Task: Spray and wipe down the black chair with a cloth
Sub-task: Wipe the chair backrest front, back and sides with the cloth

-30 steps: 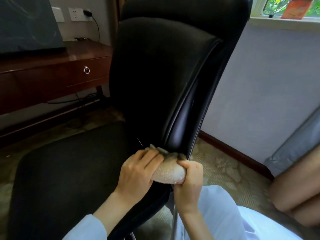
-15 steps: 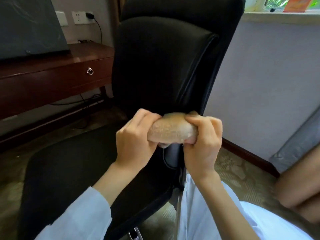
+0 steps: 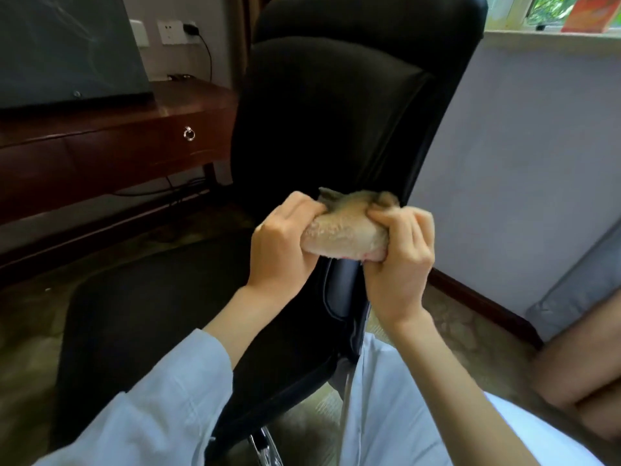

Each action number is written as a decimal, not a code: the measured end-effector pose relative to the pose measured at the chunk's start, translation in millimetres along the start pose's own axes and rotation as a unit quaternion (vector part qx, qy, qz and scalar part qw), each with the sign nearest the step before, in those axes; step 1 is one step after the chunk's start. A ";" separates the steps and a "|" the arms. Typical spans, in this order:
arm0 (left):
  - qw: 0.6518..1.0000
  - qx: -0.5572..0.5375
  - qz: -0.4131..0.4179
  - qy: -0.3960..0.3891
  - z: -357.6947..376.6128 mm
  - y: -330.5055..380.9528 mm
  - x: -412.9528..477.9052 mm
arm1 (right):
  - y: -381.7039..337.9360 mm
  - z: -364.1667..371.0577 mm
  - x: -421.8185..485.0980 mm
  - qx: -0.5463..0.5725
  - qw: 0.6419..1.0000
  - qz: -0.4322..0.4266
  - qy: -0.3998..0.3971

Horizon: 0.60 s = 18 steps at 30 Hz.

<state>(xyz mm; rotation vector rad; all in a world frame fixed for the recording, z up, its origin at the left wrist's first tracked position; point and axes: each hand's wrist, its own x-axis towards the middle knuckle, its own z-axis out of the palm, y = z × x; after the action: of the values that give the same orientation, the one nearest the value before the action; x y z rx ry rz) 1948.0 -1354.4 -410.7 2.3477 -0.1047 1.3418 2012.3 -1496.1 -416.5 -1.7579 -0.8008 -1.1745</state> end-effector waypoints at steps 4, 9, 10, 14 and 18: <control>0.999 0.040 0.002 -0.022 12.5 -7.5 -51.9 | 11.1 3.5 -67.3 0.010 0.997 0.052 -0.049; 0.995 0.068 -0.009 -0.077 31.1 -22.1 -110.4 | 25.4 10.8 -130.5 0.012 0.991 0.090 -0.103; 0.992 0.072 -0.032 -0.101 37.2 -26.0 -121.6 | 28.9 12.1 -143.5 0.004 0.989 0.096 -0.116; 0.964 0.063 -0.183 -0.184 65.7 -33.8 -157.4 | 42.1 20.1 -187.8 -0.043 0.975 0.142 -0.166; 0.940 0.058 -0.276 -0.194 80.9 -36.8 -164.1 | 37.4 33.3 -217.7 -0.048 0.940 0.283 -0.187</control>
<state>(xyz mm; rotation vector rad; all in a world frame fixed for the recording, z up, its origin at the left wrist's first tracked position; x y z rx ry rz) 1936.4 -1377.5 -595.5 2.4470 0.4945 0.6252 1980.2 -1493.1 -637.6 -2.1360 -0.3961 -0.5090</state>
